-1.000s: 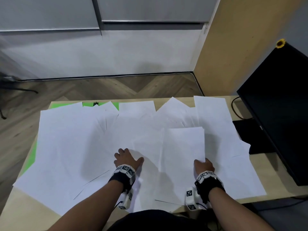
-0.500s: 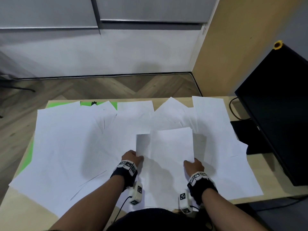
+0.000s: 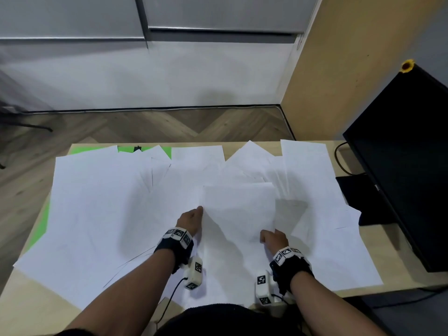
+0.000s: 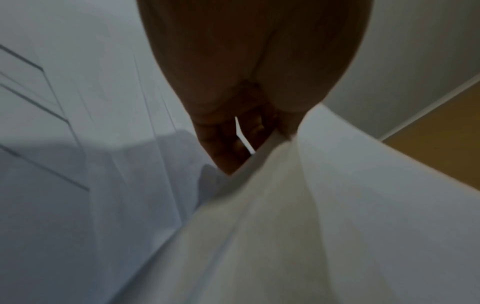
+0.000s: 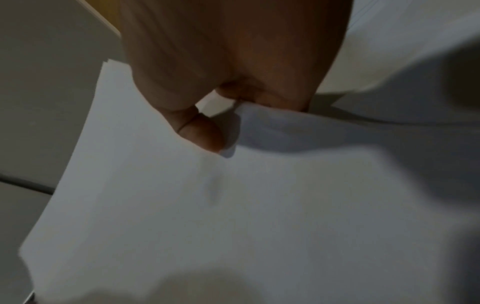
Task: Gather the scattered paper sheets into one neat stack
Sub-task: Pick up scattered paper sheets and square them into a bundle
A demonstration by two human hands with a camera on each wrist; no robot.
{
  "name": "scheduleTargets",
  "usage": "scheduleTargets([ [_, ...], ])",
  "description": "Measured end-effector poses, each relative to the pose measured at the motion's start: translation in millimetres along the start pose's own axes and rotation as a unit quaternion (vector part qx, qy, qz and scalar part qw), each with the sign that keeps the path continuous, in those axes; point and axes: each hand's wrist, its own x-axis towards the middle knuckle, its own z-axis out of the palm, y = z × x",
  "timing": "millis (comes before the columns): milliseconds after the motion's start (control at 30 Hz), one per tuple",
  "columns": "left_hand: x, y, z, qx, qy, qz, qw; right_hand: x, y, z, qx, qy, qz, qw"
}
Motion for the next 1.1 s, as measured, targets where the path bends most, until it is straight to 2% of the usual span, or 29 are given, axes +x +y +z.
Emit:
scheduleTargets([
  [100, -5, 8, 14, -0.049, -0.007, -0.023, 0.999, 7, 3, 12, -0.008, -0.016, -0.011, 1.000],
  [267, -29, 13, 28, -0.086, 0.043, 0.033, 0.995, 5, 2, 16, -0.063, -0.066, -0.028, 0.995],
  [333, -36, 27, 23, -0.098, 0.044, 0.058, 0.992, 3, 3, 18, -0.038, -0.059, -0.031, 0.997],
  [467, -39, 63, 2, -0.106, -0.011, 0.141, 0.984, 12, 0, 13, 0.064, -0.010, -0.050, 0.997],
  [567, -38, 96, -17, -0.095, -0.049, 0.208, 0.972, 25, -18, 7, 0.131, -0.045, -0.069, 0.988],
  [667, -45, 126, -37, -0.103, -0.064, 0.265, 0.957, 5, -68, -4, 0.202, -0.075, -0.116, 0.970],
  [733, -51, 142, -48, -0.133, -0.050, 0.279, 0.950, -15, -99, -11, 0.228, -0.057, -0.191, 0.953],
  [833, -61, 160, -62, -0.195, -0.011, 0.302, 0.933, -44, -135, -19, 0.263, 0.007, -0.294, 0.919],
  [933, -70, 176, -73, -0.192, 0.007, 0.352, 0.916, -66, -155, -21, 0.275, 0.042, -0.365, 0.888],
  [1033, -66, 169, -75, -0.206, 0.030, 0.358, 0.910, -63, -148, -13, 0.263, 0.067, -0.367, 0.890],
  [1100, -55, 150, -69, -0.236, 0.035, 0.313, 0.919, -54, -132, -3, 0.238, 0.073, -0.334, 0.909],
])
